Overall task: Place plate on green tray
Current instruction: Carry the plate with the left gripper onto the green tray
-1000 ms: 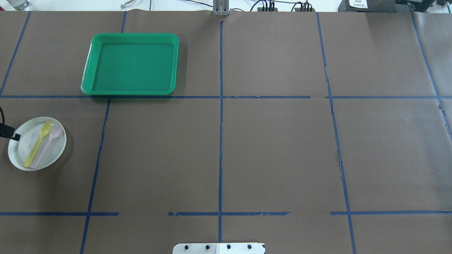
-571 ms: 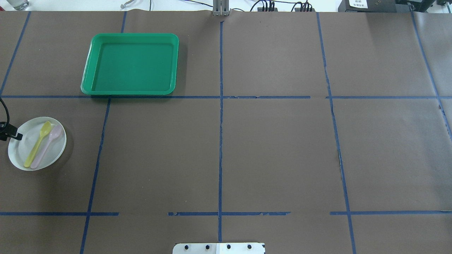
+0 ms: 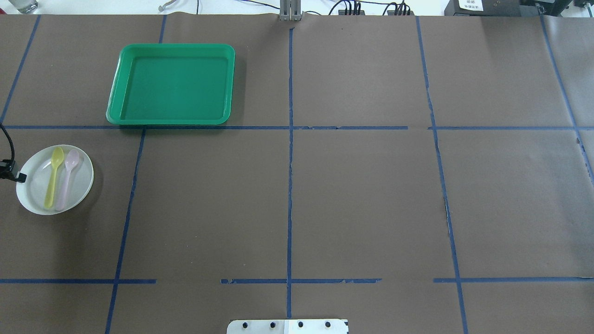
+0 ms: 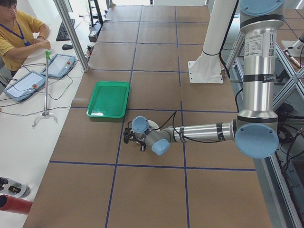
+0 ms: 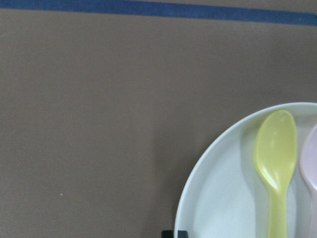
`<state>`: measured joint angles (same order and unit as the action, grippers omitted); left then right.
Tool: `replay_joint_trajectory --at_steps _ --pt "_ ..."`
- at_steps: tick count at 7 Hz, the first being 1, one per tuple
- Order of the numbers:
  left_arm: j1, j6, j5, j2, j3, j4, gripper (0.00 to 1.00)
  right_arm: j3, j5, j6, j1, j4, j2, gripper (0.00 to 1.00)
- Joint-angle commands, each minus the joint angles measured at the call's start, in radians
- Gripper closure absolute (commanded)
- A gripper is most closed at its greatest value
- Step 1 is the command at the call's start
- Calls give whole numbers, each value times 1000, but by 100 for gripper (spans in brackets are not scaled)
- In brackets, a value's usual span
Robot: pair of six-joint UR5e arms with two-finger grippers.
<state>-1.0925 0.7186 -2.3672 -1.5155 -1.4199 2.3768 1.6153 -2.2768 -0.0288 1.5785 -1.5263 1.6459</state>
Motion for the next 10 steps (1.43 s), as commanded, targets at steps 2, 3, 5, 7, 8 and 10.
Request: replay_joint_trajectory --at_steps 2,3,5,7,8,10 --pt "-3 53 -145 -5 -97 1 100 0 -1 0 0 0 0 0" --pt "-6 123 -151 -56 -105 -8 100 0 0 0 0 0 0 0" --pt "-4 217 -141 -217 -52 -53 100 0 0 0 0 0 0 0" --pt "-3 213 -136 -456 126 -196 100 0 -1 0 0 0 0 0" --pt "-1 213 -51 -504 169 -209 100 0 0 0 0 0 0 0" --pt "6 214 -20 -601 304 -200 100 0 -1 0 0 0 0 0"
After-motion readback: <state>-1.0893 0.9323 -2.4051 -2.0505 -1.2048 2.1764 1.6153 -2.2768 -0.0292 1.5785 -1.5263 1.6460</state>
